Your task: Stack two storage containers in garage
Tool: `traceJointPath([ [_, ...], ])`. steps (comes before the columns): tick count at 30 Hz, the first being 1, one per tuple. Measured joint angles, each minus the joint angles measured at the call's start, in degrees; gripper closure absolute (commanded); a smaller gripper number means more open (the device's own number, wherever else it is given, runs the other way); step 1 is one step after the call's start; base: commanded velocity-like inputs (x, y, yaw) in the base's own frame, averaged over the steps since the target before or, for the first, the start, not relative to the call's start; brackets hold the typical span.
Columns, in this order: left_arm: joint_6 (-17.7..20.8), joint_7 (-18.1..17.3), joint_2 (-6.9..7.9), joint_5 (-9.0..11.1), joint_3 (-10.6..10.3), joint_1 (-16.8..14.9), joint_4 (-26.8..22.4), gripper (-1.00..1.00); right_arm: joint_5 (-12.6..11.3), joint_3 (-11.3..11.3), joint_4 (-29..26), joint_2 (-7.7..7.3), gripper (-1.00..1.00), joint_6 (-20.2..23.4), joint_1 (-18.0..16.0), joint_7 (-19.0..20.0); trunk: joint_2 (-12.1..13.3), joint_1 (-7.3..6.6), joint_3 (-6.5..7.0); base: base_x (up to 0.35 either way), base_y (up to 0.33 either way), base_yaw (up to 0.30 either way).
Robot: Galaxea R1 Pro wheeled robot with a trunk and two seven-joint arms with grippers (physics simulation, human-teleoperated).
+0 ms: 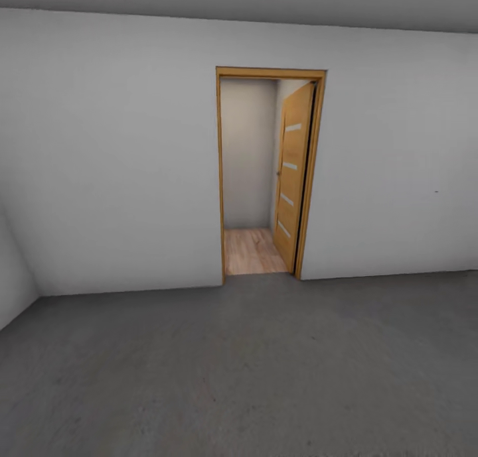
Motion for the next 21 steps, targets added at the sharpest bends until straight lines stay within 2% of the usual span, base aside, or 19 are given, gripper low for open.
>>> traceJointPath([
  [3, 0.28, 0.00, -0.37, 0.01, 0.08, 0.00, -0.08, -1.00, 0.00, 0.00, 0.00, -0.01, -1.00, -0.10, 0.00, 0.00, -0.01, -0.02, 0.00, 0.222, 0.000, -0.296],
  [4, 0.57, 0.23, -1.83, 0.03, 0.03, 0.01, -0.16, -1.00, 0.00, 0.00, 0.00, 0.08, -1.00, -0.18, 0.00, 0.00, -0.01, -0.03, 0.00, 0.309, 0.000, -0.296],
  [7, 0.51, 0.27, -2.50, 0.06, 0.11, 0.01, -0.24, -1.00, 0.00, 0.00, 0.00, 0.08, -1.00, -0.20, 0.00, -0.02, -0.01, -0.03, 0.00, 0.314, 0.000, -0.280],
  [16, 0.18, 0.26, -2.62, 0.28, -0.02, 0.02, -0.17, -1.00, 0.40, 0.09, 0.00, 0.39, -1.00, -0.19, -0.01, -0.70, -0.01, -0.03, 0.00, 0.321, 0.000, -0.019],
  [21, 0.05, 0.28, -2.60, 0.30, -0.04, 0.01, -0.15, -1.00, 0.49, 0.09, 0.00, 0.25, -1.00, -0.35, 0.00, -0.71, -0.01, -0.03, 0.00, 0.322, 0.000, -0.169],
])
